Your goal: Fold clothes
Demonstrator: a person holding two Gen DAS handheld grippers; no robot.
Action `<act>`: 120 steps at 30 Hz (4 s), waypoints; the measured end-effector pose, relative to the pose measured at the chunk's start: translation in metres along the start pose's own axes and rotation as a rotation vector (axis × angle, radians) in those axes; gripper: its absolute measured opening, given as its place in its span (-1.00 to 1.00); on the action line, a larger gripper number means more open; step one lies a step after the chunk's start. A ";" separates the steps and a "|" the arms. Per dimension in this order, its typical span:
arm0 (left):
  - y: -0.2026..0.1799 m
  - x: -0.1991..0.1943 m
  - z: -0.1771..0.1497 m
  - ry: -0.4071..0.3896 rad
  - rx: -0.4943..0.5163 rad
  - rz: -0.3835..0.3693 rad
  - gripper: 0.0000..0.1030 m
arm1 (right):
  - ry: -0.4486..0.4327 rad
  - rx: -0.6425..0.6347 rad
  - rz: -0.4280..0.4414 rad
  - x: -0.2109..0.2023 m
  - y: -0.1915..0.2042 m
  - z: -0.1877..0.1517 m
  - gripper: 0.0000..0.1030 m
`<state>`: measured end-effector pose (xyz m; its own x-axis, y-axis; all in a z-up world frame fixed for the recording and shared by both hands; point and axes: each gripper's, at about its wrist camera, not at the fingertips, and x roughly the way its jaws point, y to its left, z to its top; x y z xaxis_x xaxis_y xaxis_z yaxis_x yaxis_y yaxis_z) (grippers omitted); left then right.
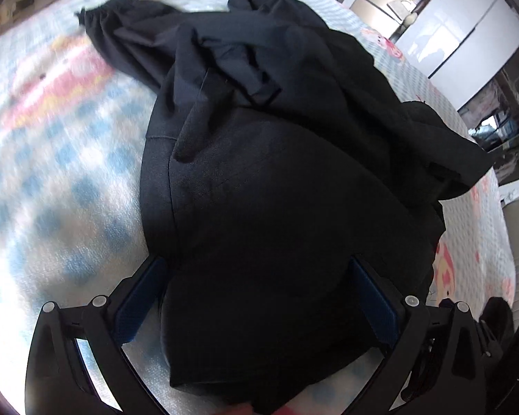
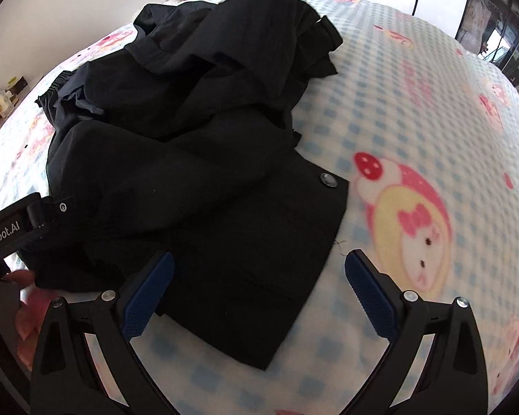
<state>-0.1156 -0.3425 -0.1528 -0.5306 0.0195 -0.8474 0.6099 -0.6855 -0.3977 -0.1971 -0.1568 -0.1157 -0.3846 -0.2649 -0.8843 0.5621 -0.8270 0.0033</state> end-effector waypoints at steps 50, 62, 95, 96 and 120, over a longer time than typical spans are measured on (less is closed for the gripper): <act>-0.172 -0.119 -0.178 -0.049 0.363 -0.138 0.35 | -0.125 0.245 0.217 -0.166 -0.186 -0.154 0.78; -0.165 -0.009 -0.073 0.096 0.351 -0.110 0.02 | -0.056 0.146 0.082 -0.089 -0.116 -0.110 -0.71; -0.276 -0.121 -0.262 0.174 0.616 -0.666 0.22 | -0.366 0.523 -0.202 -0.322 -0.222 -0.268 -0.02; -0.270 -0.125 -0.251 0.152 0.586 -0.669 0.22 | -0.389 0.507 -0.198 -0.325 -0.216 -0.261 0.03; -0.220 -0.027 -0.155 0.125 0.167 -0.213 -0.35 | -0.139 0.594 0.184 -0.191 -0.214 -0.131 0.65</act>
<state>-0.1444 -0.0796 -0.0965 -0.5529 0.2583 -0.7922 0.3816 -0.7667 -0.5163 -0.1477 0.1358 -0.0085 -0.4343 -0.4576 -0.7759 0.1417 -0.8854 0.4428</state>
